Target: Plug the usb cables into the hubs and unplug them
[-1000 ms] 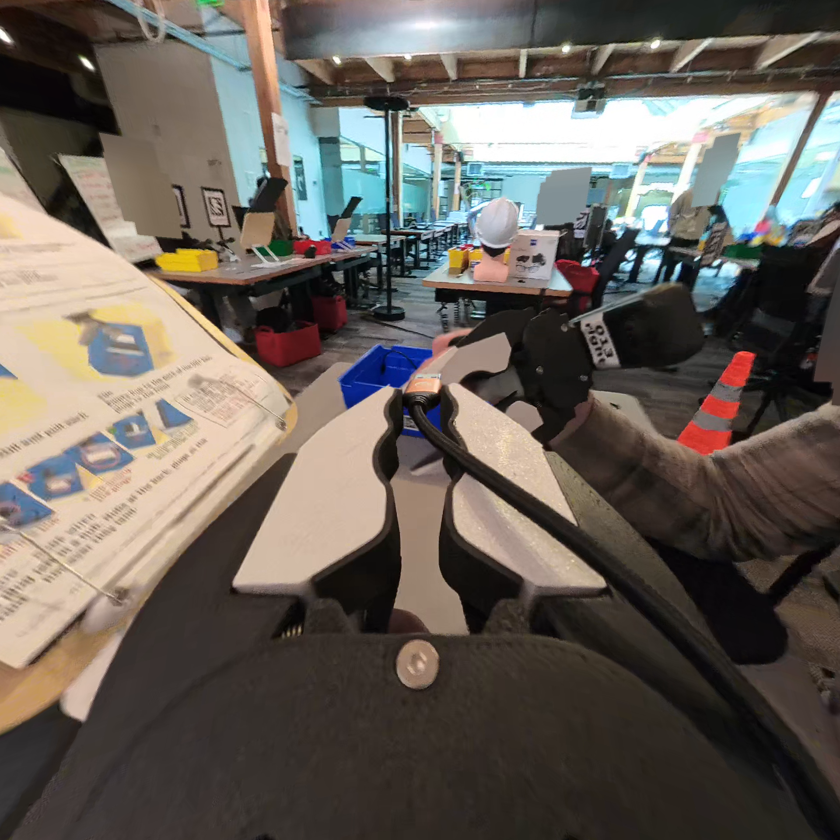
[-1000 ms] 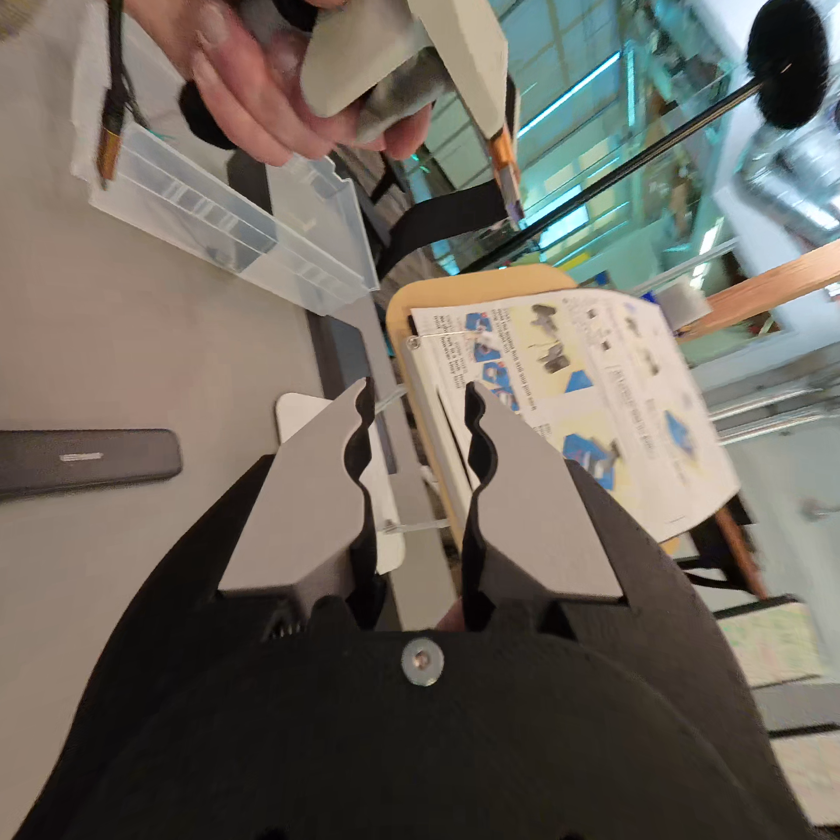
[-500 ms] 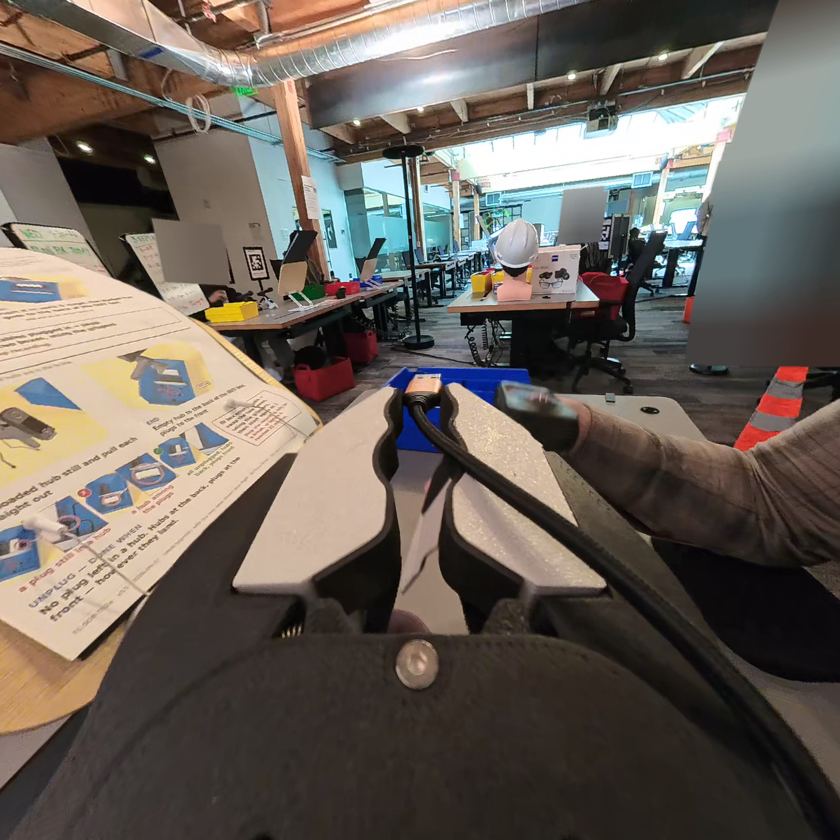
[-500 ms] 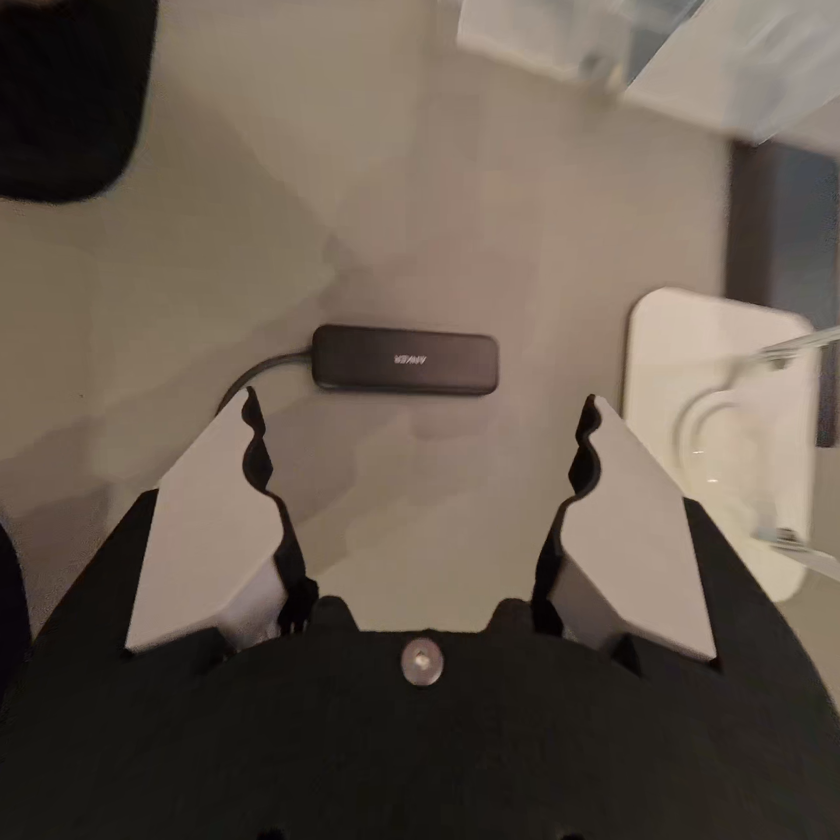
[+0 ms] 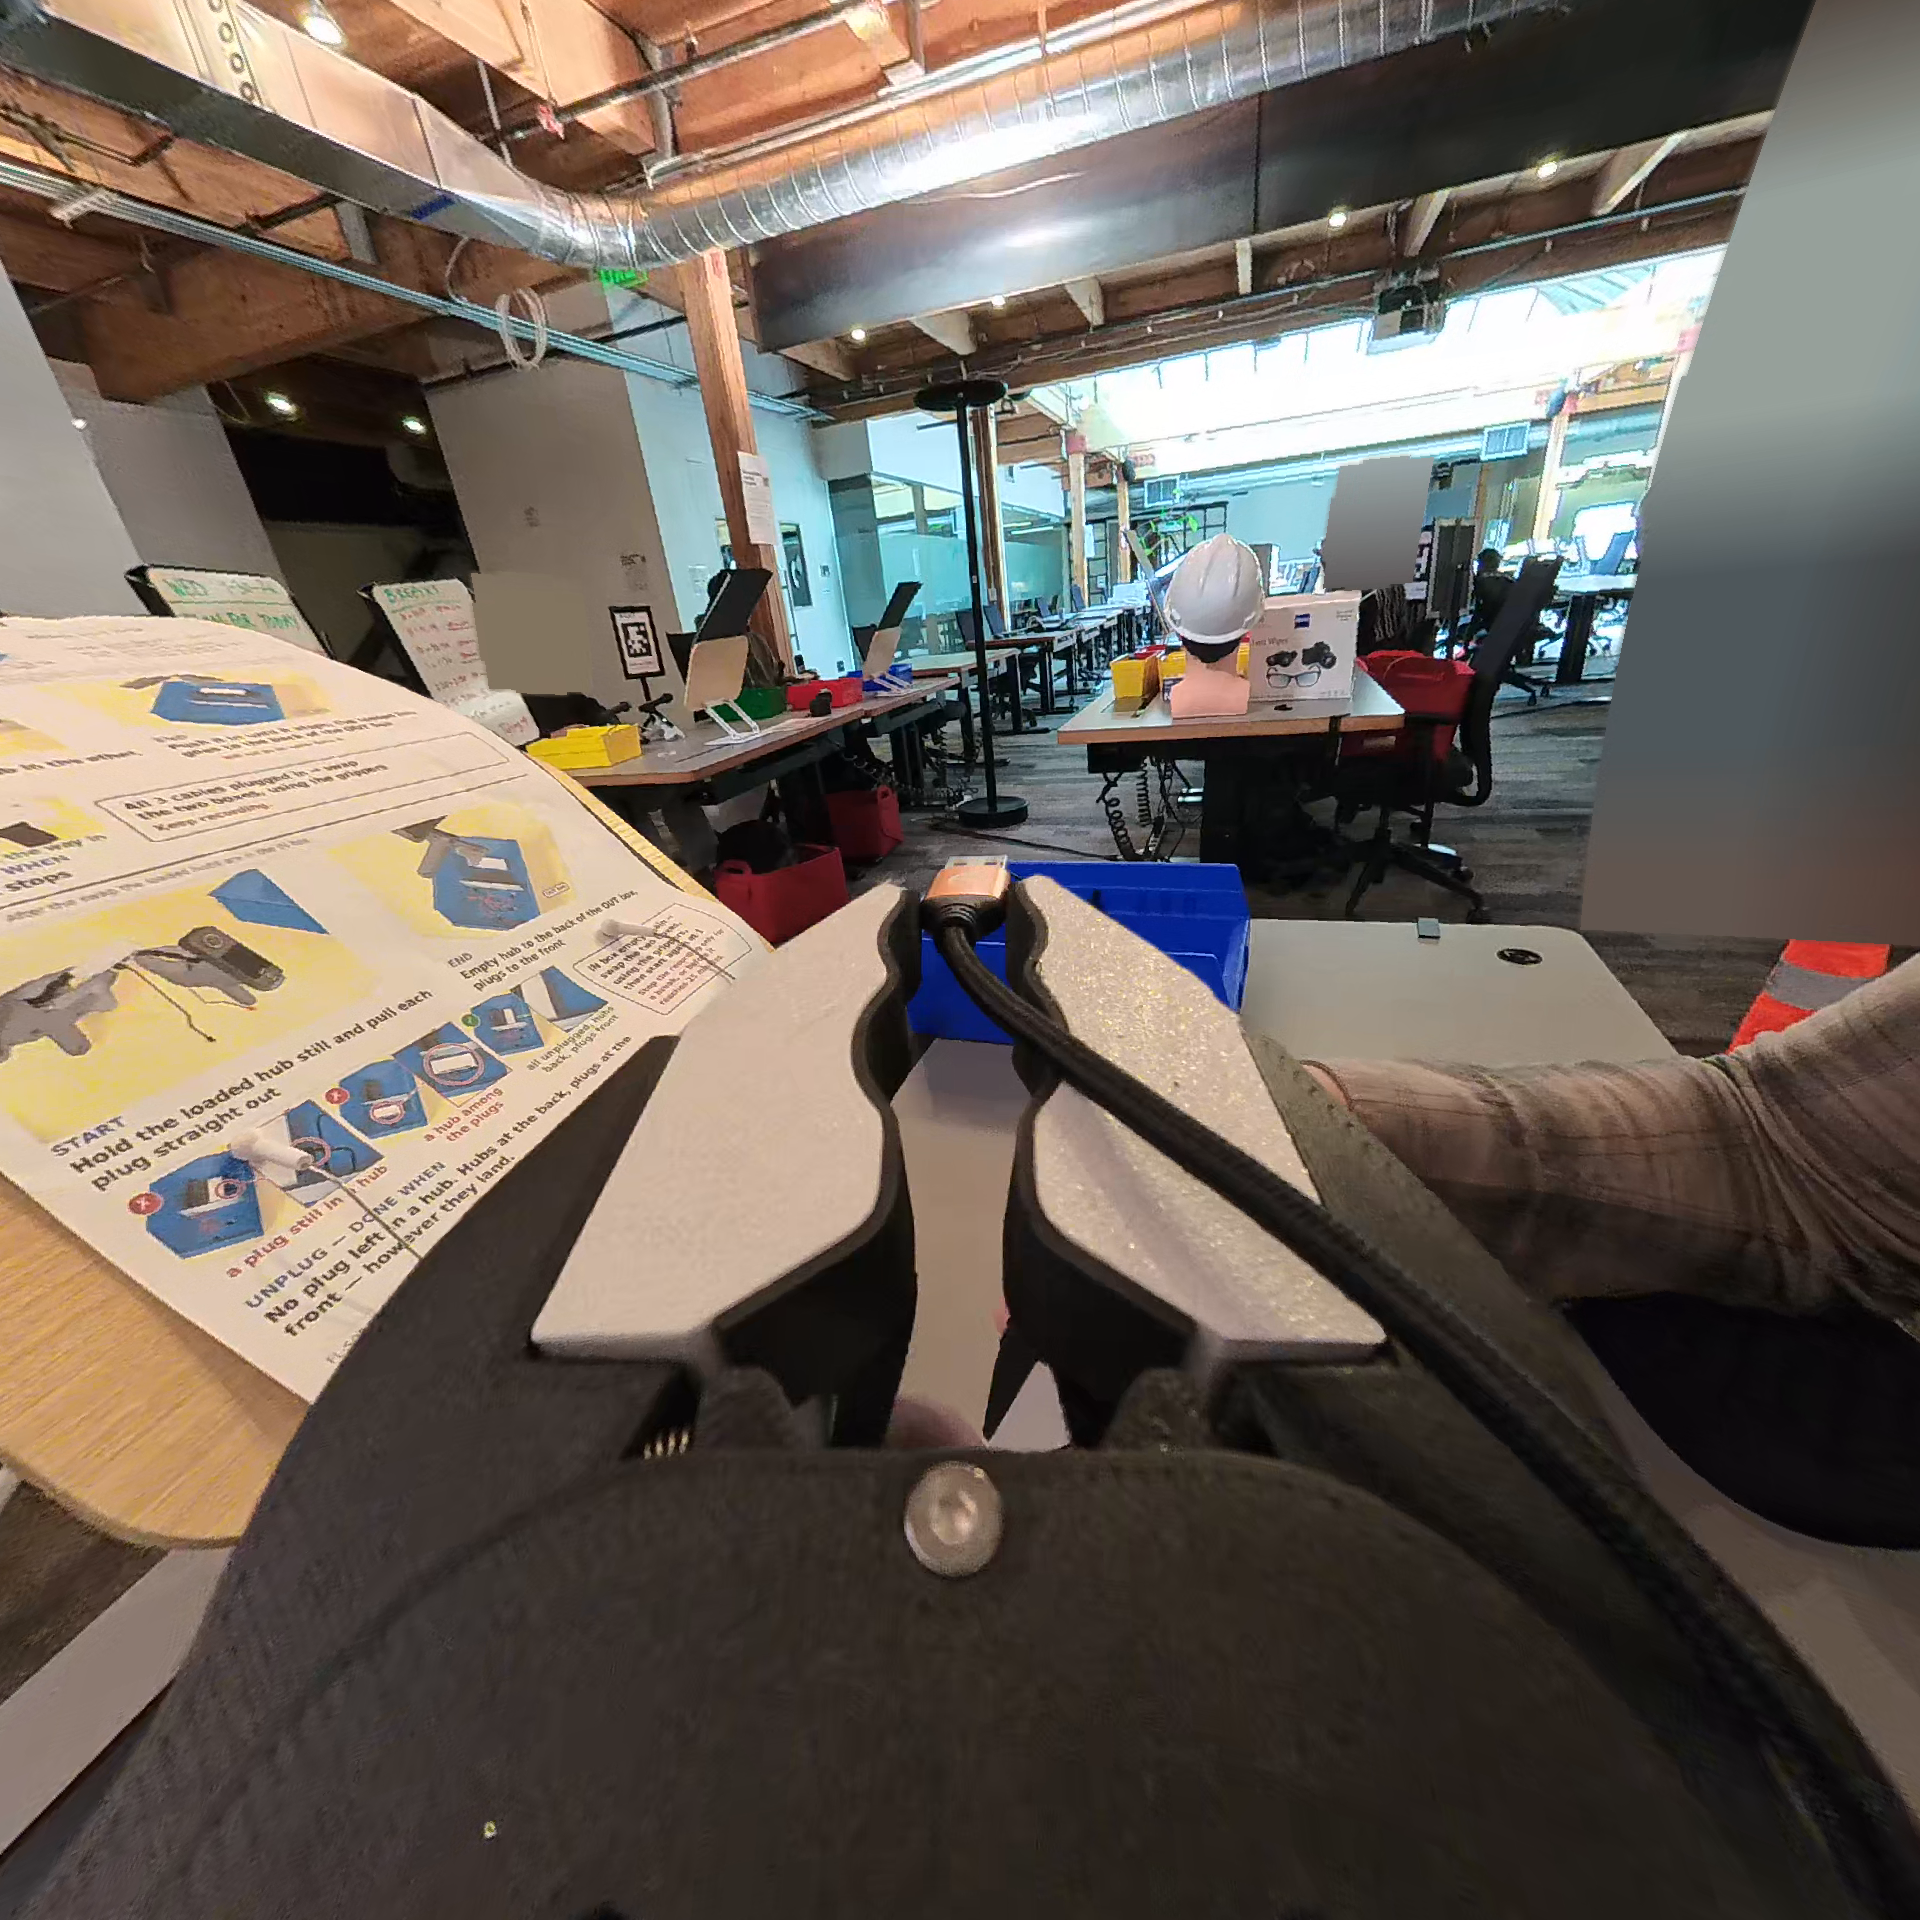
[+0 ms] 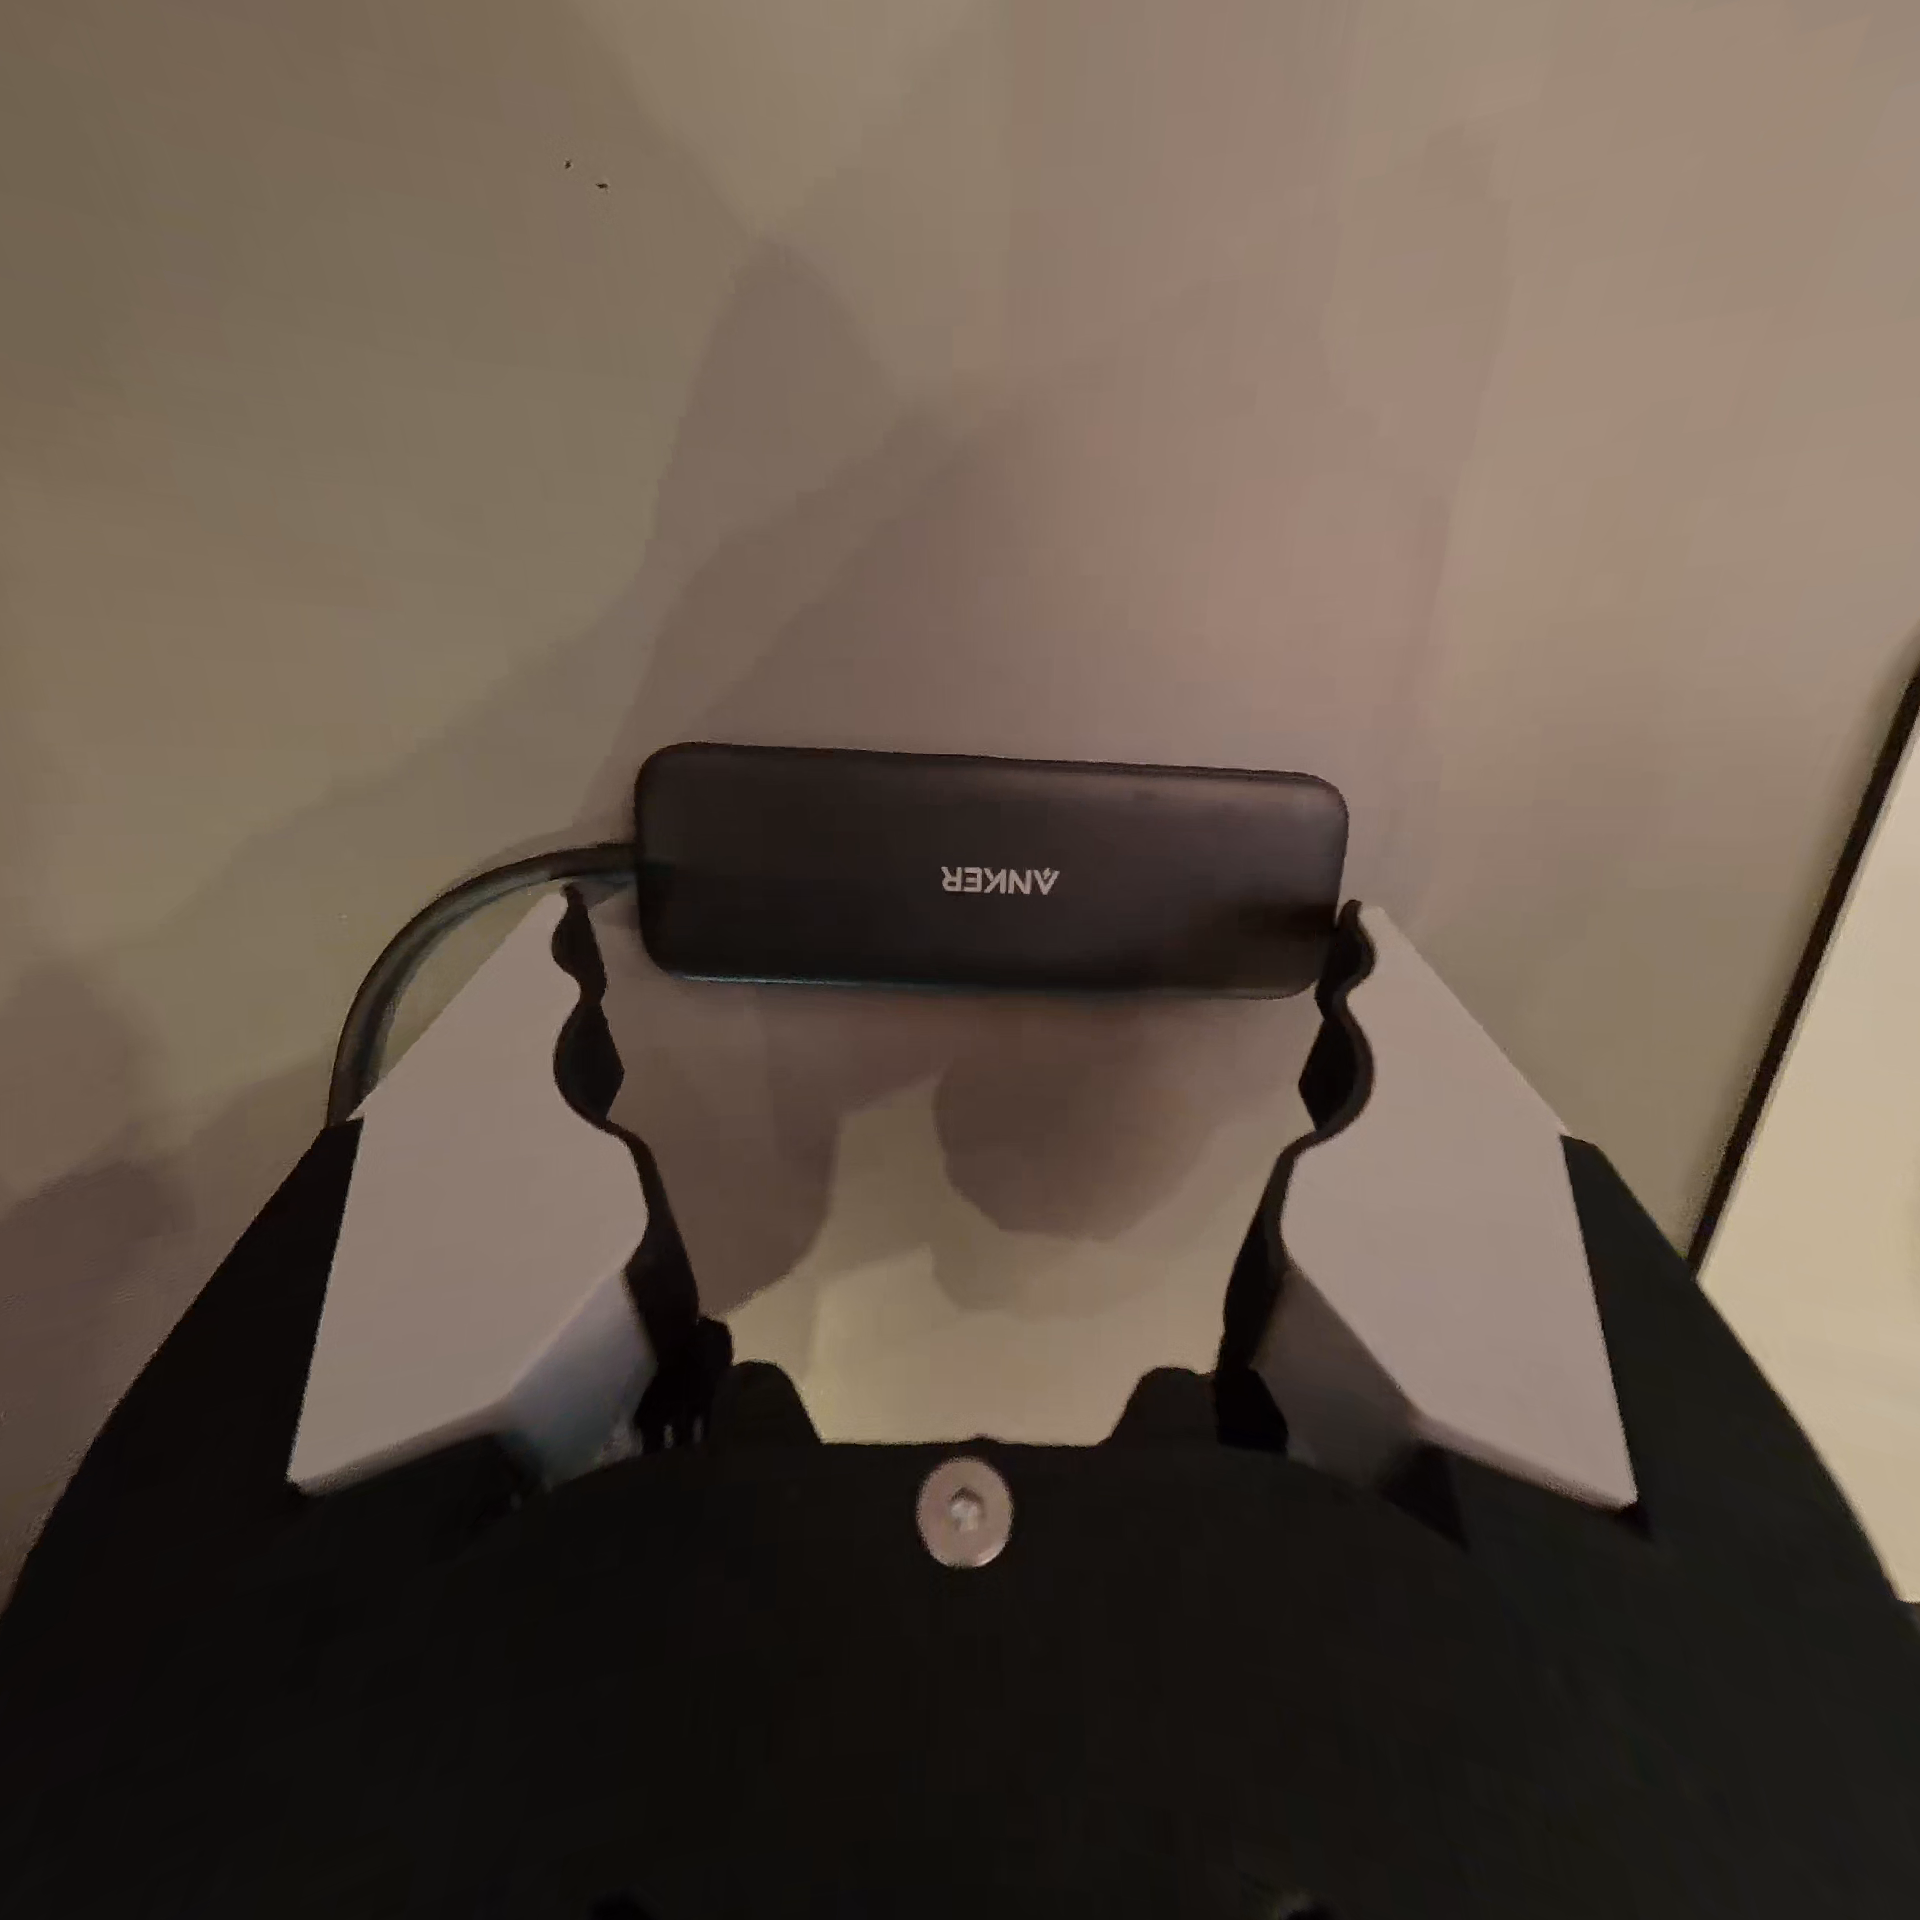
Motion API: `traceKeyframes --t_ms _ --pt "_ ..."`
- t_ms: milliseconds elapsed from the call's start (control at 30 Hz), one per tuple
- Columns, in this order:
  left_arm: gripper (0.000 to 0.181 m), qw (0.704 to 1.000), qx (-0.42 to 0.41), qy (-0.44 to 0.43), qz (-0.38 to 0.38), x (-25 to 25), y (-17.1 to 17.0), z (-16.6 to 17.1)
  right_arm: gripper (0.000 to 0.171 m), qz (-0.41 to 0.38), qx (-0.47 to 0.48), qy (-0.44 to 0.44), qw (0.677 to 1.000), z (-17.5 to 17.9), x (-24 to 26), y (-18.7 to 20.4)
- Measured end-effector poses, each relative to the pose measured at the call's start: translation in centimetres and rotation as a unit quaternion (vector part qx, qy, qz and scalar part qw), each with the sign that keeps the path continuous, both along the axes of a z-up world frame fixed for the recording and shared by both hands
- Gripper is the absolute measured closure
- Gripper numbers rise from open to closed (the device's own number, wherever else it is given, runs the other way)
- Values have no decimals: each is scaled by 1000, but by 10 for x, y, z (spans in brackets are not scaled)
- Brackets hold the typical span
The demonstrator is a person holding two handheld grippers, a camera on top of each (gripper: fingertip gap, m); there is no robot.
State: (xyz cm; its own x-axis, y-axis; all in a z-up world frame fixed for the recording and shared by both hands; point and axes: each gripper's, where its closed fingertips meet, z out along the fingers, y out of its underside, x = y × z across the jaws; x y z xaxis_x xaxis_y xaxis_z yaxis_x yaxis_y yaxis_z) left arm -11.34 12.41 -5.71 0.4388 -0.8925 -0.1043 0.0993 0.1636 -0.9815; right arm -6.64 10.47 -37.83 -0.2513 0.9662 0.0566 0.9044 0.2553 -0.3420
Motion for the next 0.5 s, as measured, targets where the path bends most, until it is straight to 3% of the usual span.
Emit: traceKeyframes --t_ms 200,500 --pt "166 1000 0 4 0 1 -1 0 47 -10 2 -5 1000 2 3 7" --pt "166 1000 1 1 4 -5 -2 2 43 -13 -10 -61 998 -3 -1 6"
